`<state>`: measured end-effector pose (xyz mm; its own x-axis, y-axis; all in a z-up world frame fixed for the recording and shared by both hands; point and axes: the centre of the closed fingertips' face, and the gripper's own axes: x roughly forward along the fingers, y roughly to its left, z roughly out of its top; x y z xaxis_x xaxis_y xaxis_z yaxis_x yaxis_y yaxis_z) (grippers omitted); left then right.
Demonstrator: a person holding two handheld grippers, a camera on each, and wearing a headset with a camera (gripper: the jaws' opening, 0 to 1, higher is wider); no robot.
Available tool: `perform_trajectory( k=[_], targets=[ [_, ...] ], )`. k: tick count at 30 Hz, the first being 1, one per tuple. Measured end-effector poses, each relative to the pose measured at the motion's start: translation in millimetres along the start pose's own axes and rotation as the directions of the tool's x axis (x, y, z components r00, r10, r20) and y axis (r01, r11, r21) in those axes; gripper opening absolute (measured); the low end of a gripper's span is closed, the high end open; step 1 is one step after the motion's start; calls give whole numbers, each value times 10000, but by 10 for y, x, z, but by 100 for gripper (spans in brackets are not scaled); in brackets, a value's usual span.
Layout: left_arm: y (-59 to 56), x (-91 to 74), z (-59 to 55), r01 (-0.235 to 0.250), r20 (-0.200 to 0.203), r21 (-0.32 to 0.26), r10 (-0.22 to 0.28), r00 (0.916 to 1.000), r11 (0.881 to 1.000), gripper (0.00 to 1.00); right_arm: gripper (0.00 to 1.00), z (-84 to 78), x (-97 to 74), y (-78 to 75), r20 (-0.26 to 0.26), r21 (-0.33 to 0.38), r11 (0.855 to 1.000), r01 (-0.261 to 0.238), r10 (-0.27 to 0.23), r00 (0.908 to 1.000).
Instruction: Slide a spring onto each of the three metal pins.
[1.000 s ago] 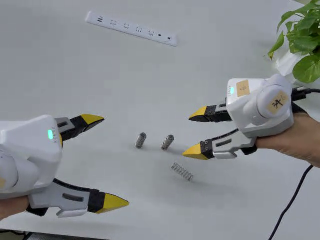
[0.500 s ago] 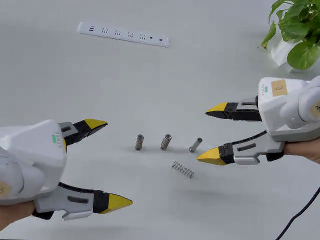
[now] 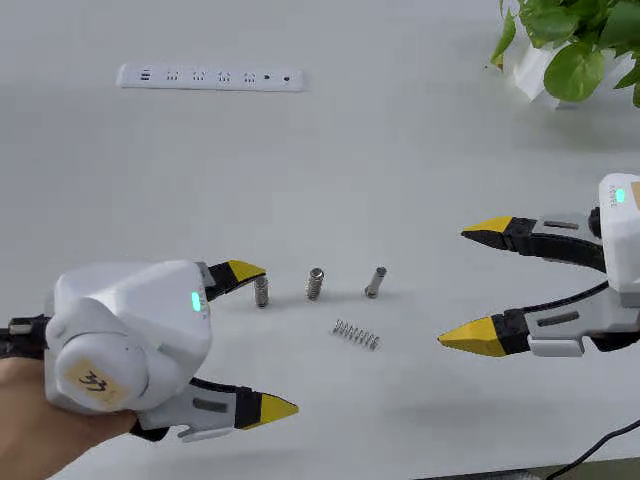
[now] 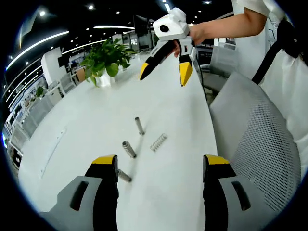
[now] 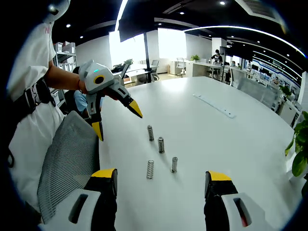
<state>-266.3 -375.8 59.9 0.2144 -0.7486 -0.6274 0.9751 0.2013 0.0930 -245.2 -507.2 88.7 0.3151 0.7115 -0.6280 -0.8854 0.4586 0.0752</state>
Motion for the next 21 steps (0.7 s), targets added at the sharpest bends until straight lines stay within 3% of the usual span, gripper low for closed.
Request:
perform_trajectory(
  k=[3, 10, 17, 21],
  targets=[
    [-35, 168, 30, 258, -122, 165, -256, 9996, 9995, 64, 74, -66, -58, 1, 142, 229, 9997, 84, -87, 9999],
    [-52, 579, -47, 593, -940, 496, -545, 9941, 9970, 51, 79, -266, -157, -21, 279, 609, 9980, 147, -164, 9995],
    [-67, 825, -173, 837, -1868, 884, -660, 9802, 9926, 46, 88, -402, -221, -12, 524, 718, 9974, 30, -68, 9986],
    [-25, 911, -273, 642, -2379, 708, -456, 9702, 9954, 39, 88, -491, -238, -24, 453, 766, 9971, 18, -53, 9990]
  ],
)
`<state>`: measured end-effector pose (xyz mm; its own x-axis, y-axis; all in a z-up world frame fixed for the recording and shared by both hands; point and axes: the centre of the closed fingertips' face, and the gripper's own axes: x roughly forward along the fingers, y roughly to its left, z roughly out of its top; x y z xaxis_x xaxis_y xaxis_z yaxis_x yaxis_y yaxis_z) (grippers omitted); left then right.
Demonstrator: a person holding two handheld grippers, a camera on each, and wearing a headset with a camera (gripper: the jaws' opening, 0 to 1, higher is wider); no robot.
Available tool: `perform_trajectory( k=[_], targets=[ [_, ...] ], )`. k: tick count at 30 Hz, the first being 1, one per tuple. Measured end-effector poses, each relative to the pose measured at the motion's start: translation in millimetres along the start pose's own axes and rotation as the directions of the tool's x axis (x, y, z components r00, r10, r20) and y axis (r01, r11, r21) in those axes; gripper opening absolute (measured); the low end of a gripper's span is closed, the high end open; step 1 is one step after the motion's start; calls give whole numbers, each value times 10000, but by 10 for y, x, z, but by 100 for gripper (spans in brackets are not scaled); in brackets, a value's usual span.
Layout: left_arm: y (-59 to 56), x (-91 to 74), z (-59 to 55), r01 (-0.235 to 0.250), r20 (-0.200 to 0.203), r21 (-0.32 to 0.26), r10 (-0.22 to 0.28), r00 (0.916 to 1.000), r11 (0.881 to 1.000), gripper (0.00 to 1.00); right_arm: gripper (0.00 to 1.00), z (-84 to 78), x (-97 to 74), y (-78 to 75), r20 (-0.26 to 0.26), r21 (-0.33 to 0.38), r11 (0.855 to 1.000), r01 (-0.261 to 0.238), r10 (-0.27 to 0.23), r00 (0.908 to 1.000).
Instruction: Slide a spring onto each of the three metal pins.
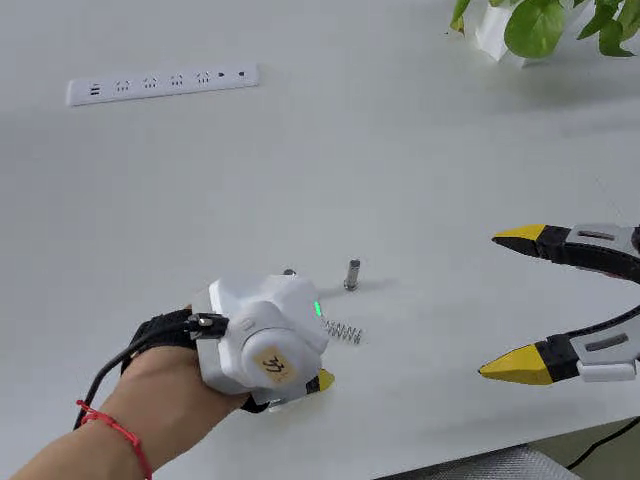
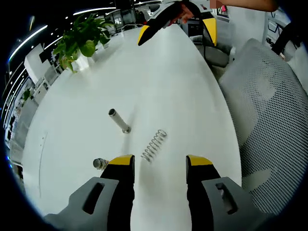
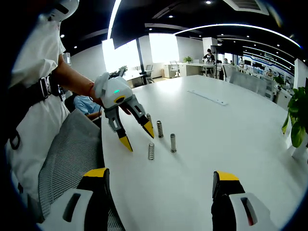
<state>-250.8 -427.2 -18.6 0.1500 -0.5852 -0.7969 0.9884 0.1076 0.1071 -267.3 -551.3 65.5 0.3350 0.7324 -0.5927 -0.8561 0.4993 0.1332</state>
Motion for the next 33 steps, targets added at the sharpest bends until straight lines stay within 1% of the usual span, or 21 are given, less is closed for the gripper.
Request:
perform_trajectory(
  k=[2, 4, 6, 8, 10, 11, 13, 17, 19, 20, 21, 24, 28, 33],
  targets=[
    [14, 22, 15, -20, 37, -235, 21, 10000, 9997, 38, 88, -31, -10, -8, 36, 60, 10000, 17, -17, 10000],
    [14, 39, 23, -2, -3, -166, 2, 10000, 9999, 37, 88, -55, -14, -17, 29, 116, 9999, 46, -47, 10000],
    [25, 59, 23, -23, -54, -114, 23, 10000, 9999, 34, 87, -71, -17, -25, 35, 132, 9999, 96, -97, 9999],
    [24, 94, -11, 86, -253, -318, -94, 9996, 9995, 33, 86, -80, -19, -34, 76, 156, 9998, 146, -147, 9999],
    [25, 120, -24, 87, -305, -308, -96, 9995, 9995, 33, 85, -79, -22, -43, 143, 157, 9997, 200, -202, 9997],
    [22, 133, -42, 126, -415, -347, -140, 9990, 9993, 32, 85, -79, -25, -42, 173, 188, 9996, 204, -207, 9996],
    [30, 140, -48, 73, -440, -362, -89, 9990, 9993, 30, 85, -78, -30, -45, 221, 184, 9996, 231, -235, 9995],
    [13, 154, -62, 96, -562, -490, -123, 9983, 9988, 26, 84, -89, -37, -55, 289, 218, 9992, 331, -338, 9990],
    [3, 161, -92, 65, -693, -651, -110, 9975, 9979, 25, 83, -101, -34, -47, 279, 235, 9992, 327, -334, 9991],
    [-3, 160, -87, 48, -633, -863, -103, 9979, 9963, 24, 83, -105, -33, -43, 275, 239, 9992, 321, -328, 9991],
    [-5, 156, -97, 47, -676, -938, -111, 9977, 9956, 23, 83, -108, -32, -39, 280, 240, 9992, 317, -324, 9991],
    [-19, 142, -114, 6, -694, -1005, -76, 9976, 9949, 20, 83, -114, -37, -32, 312, 267, 9992, 314, -322, 9990],
    [-53, 147, -118, 130, -642, -1247, -212, 9977, 9921, 15, 83, -137, -41, -28, 250, 286, 9991, 313, -320, 9992],
    [-84, 154, -105, 216, -650, -1099, -288, 9975, 9937, 11, 82, -141, -46, -22, 277, 284, 9990, 356, -364, 9990]
  ],
)
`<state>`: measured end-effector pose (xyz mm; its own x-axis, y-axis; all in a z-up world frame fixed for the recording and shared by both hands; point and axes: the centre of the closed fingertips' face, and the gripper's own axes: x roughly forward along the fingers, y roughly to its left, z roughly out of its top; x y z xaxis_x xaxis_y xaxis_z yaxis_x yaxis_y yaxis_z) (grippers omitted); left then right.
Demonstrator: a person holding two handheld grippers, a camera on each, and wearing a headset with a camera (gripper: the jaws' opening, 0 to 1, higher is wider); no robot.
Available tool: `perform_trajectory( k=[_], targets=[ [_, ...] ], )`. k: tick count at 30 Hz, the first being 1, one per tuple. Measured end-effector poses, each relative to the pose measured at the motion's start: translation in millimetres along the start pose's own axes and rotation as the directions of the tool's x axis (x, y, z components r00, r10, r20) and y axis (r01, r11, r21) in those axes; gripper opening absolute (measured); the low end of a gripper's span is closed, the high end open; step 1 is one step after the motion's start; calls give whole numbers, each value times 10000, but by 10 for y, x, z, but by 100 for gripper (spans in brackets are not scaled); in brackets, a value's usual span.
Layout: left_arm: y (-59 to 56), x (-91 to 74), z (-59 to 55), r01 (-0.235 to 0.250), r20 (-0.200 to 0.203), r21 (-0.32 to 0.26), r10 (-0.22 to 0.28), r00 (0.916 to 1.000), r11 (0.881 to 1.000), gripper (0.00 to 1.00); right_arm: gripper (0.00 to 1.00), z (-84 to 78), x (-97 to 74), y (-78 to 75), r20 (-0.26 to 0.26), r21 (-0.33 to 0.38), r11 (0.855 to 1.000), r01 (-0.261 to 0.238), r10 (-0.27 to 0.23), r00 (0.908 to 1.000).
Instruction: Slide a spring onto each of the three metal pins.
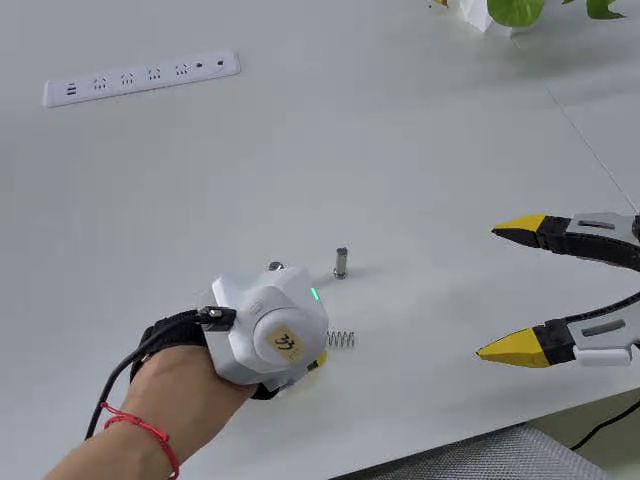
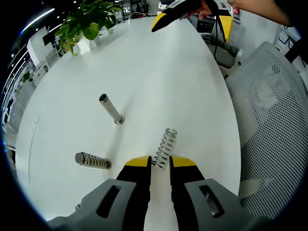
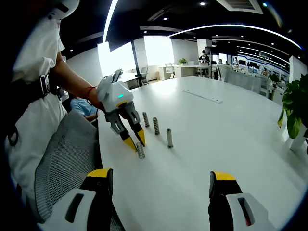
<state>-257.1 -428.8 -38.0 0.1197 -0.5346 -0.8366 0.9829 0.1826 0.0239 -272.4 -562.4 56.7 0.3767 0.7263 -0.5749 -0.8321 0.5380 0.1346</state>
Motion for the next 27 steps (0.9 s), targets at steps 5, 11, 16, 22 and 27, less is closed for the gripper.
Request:
perform_trajectory(
  k=[5, 11, 16, 22, 27],
  targets=[
    [-7, -2, -8, -62, -74, -33, 62, 10000, 10000, 9, 81, -7, 9, 21, 1, -27, 10000, -6, 6, 10000],
    [-6, -2, -16, -124, -241, -149, 120, 9996, 9998, 9, 81, 1, 8, 20, 45, 33, 10000, 39, -39, 10000],
    [-20, -6, -20, -68, -240, -337, 60, 9997, 9994, 9, 81, 6, 12, 19, 80, 51, 10000, 80, -81, 9999],
    [-48, -9, -31, 79, -278, 109, -76, 9996, 9999, 10, 81, 7, 15, 22, 58, 33, 10000, 72, -73, 10000],
    [-75, -21, -44, 138, -387, 522, -118, 9992, 9985, 11, 80, 20, 10, 13, 108, 57, 9999, 126, -127, 9999]
  ],
)
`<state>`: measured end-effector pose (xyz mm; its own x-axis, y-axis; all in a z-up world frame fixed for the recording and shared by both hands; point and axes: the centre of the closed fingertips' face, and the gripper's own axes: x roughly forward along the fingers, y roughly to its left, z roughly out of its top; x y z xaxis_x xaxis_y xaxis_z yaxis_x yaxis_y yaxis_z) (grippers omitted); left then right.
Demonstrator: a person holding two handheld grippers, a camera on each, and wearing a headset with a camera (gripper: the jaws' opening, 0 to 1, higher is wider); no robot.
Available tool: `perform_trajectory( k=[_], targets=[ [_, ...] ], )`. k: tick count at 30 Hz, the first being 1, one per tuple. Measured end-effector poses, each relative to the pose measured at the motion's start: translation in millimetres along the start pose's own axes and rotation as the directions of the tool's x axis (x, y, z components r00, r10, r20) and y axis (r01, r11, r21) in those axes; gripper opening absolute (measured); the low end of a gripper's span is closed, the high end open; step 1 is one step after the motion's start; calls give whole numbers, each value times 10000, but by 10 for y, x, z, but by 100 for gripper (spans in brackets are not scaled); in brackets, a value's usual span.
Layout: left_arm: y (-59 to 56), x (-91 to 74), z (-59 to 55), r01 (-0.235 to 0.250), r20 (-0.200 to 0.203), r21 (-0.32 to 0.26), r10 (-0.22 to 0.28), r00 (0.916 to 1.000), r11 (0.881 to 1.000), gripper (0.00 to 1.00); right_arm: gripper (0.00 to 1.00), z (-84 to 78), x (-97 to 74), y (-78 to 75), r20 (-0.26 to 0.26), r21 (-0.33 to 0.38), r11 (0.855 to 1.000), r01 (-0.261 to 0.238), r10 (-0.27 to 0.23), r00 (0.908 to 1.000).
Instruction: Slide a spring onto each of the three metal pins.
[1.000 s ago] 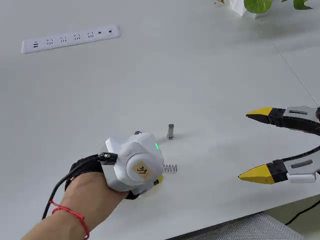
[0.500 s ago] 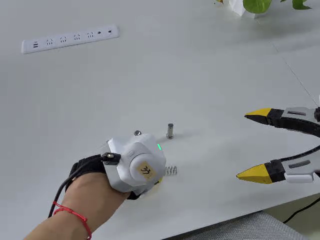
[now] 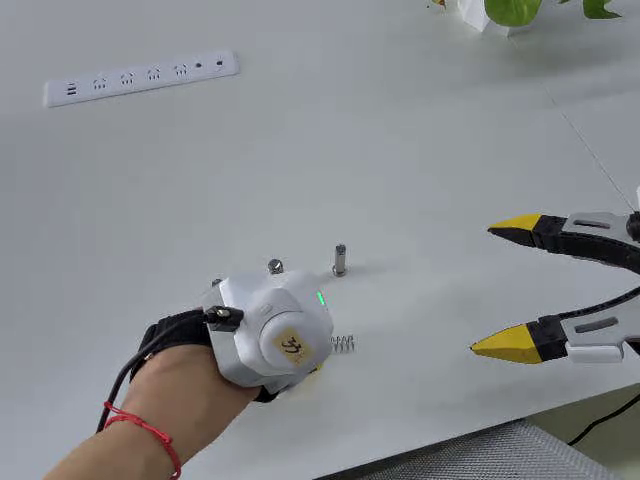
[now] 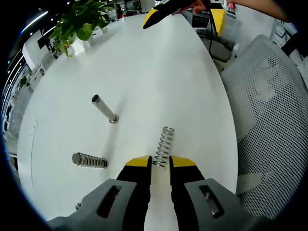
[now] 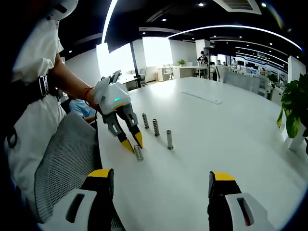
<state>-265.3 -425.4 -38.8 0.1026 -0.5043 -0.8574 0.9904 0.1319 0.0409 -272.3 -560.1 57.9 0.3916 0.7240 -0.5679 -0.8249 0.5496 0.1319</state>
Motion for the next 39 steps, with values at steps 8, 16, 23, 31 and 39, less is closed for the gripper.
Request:
perform_trajectory(
  k=[8, 16, 23, 31, 39],
  targets=[
    [-17, -8, -11, 30, -167, 476, -22, 9999, 9989, 8, 80, -10, 8, 5, -8, 49, 10000, -5, 6, 10000],
    [-31, -7, -20, 154, -135, 131, -152, 9998, 9998, 7, 80, -19, 10, 17, -61, 63, 10000, -37, 38, 10000],
    [-76, -7, -8, 342, 92, -275, -339, 9994, 9990, 7, 79, 14, 48, 62, -64, 8, 9999, -149, 149, 9999],
    [-88, -46, 33, 443, 521, -653, -410, 9978, 9969, 7, 78, 89, 145, 140, -65, -133, 9992, -379, 378, 9993],
    [-109, -67, 53, 488, 792, -777, -427, 9959, 9958, 7, 76, 158, 264, 250, -135, -324, 9969, -722, 718, 9973]
  ],
)
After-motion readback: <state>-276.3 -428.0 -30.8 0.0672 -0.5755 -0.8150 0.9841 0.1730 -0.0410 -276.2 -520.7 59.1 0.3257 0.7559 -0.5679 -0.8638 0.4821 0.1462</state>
